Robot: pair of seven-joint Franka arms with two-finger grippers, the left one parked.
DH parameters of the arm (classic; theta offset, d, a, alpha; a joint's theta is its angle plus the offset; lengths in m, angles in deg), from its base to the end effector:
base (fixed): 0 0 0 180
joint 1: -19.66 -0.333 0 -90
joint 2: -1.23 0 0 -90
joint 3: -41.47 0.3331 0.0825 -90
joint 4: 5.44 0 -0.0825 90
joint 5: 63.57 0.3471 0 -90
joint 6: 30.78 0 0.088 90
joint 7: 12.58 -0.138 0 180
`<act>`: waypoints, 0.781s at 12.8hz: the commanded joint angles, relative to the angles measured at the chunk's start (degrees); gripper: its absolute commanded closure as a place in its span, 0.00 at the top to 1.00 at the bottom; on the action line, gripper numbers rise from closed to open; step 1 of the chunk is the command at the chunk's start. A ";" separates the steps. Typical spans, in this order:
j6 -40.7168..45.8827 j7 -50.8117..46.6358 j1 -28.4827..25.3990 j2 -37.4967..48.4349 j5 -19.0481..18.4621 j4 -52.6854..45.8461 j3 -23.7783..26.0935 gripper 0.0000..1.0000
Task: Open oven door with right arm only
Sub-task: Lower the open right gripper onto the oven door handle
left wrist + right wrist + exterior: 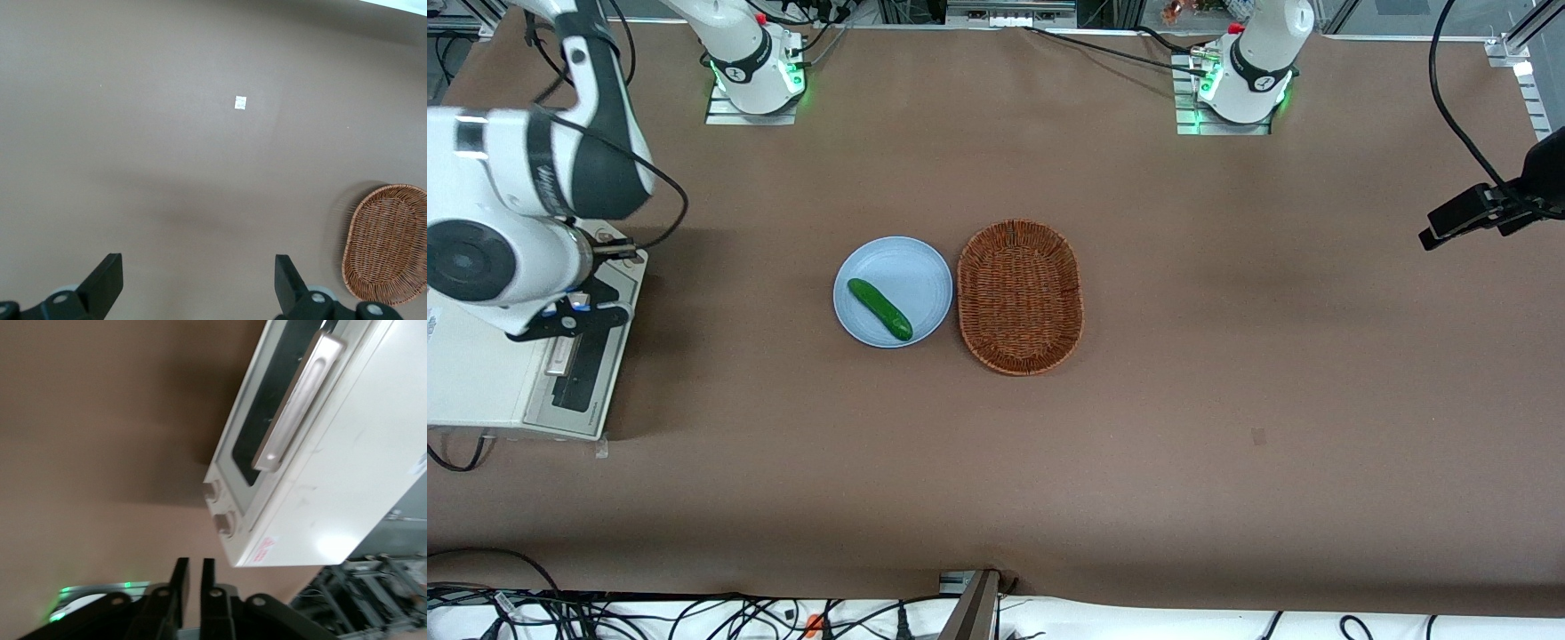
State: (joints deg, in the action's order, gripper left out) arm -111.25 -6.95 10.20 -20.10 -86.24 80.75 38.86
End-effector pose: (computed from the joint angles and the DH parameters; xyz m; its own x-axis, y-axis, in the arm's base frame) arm 0.5755 0.0142 0.4368 0.8700 0.1265 -0.4766 0.3140 -0.8873 0.3377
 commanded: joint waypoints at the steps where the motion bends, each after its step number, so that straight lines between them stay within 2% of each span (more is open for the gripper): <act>1: -2.40 0.16 -0.74 -3.44 -7.19 -0.58 -0.11 0.00; 6: -9.96 4.55 1.44 -8.37 -14.15 -0.76 -0.73 0.00; 10: -14.00 5.96 4.08 -10.31 -14.34 -0.41 -0.64 0.00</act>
State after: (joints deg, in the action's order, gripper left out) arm -123.49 -2.91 12.92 -29.51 -99.61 80.73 37.91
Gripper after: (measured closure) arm 0.991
